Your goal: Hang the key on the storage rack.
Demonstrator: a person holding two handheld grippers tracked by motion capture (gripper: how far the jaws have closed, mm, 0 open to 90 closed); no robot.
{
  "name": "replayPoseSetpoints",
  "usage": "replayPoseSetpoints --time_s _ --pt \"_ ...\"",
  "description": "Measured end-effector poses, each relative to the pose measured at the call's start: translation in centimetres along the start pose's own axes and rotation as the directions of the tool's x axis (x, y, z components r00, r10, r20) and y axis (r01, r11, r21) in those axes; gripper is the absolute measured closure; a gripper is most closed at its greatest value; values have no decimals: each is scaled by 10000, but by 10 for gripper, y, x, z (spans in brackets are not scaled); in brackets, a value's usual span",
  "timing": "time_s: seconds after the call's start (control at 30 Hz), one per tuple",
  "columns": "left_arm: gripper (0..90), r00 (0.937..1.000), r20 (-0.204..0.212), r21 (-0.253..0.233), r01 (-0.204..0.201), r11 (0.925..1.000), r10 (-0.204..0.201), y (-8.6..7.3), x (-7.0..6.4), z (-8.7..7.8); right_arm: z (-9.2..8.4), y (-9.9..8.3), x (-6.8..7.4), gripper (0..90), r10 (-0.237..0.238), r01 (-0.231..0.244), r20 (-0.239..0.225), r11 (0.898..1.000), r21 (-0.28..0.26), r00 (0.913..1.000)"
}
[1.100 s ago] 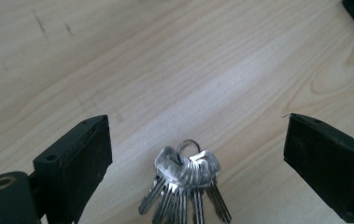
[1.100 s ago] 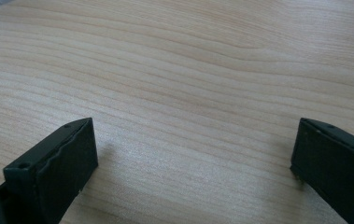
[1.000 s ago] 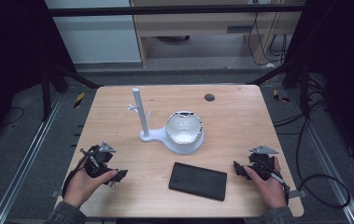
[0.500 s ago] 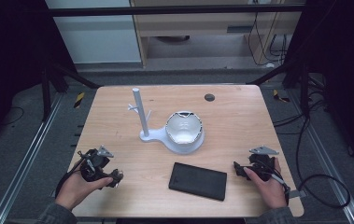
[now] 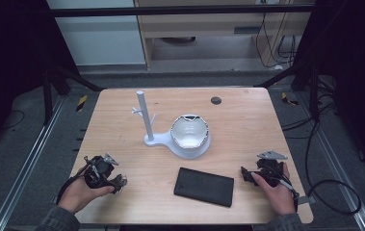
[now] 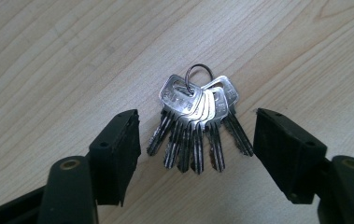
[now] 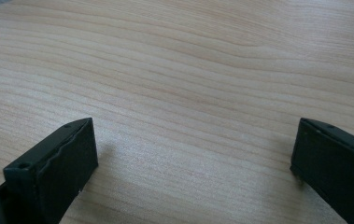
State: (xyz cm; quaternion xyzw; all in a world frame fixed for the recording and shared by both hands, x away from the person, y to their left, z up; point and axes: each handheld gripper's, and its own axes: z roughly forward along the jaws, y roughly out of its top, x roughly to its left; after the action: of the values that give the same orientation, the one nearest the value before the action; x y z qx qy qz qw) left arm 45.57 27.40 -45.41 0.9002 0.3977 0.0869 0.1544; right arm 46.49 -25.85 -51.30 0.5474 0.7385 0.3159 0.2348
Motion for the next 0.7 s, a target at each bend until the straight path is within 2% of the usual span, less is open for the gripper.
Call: replayPoseSetpoints --time_s 0.07,0.13,0.33,0.7 --pt "331 10000 67 86 -56 9999 56 1 1 3 0 0 0 6 2 -2 -2 10000 0 10000" --pt "353 9999 -34 216 -165 9996 166 1 1 6 0 0 0 6 1 -1 -3 10000 0 10000" --pt "417 9998 36 347 -202 9992 200 1 6 10 0 0 0 6 4 -4 -1 10000 1 10000" --pt "412 9994 298 435 -207 9988 195 1 9 16 0 0 0 5 12 -12 -3 10000 -1 10000"
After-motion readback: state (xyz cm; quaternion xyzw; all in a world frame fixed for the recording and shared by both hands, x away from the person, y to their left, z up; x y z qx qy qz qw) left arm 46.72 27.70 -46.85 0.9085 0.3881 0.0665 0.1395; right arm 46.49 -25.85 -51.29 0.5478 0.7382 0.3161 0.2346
